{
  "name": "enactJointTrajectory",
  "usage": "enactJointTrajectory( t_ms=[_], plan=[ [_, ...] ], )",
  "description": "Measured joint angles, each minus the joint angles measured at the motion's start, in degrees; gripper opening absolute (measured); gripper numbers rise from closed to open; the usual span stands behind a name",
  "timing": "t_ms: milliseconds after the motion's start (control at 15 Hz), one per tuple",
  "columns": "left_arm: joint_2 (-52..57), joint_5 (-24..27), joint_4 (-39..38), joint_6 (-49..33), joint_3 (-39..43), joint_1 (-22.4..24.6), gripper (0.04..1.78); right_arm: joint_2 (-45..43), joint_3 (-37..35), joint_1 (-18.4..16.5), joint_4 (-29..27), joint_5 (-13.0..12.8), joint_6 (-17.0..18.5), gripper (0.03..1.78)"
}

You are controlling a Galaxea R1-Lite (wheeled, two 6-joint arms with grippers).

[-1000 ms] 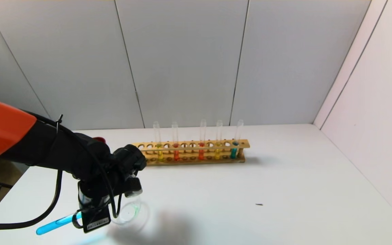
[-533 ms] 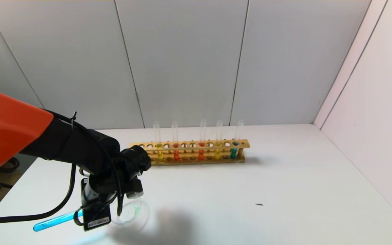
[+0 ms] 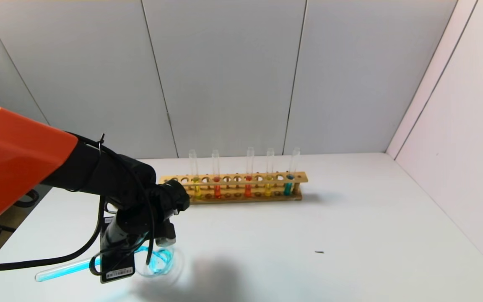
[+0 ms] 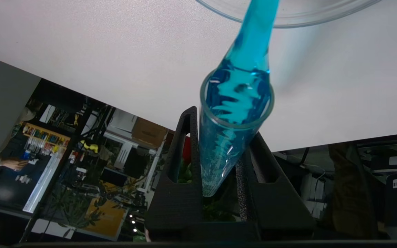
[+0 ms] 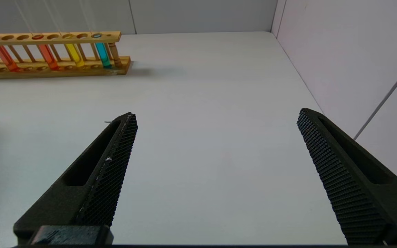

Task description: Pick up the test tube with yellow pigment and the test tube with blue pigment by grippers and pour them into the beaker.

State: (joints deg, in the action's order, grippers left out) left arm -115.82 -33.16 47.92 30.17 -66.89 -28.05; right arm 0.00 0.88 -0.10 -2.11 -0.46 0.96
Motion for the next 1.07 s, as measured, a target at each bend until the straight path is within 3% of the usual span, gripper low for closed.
enactJointTrajectory(
  t_ms=[1067],
  plan=[
    [-5.57, -1.60, 13.71, -0.11, -10.31, -0.96, 0.32, 0.00, 0.00, 0.00, 0.02, -0.05, 0.00, 1.70]
  ],
)
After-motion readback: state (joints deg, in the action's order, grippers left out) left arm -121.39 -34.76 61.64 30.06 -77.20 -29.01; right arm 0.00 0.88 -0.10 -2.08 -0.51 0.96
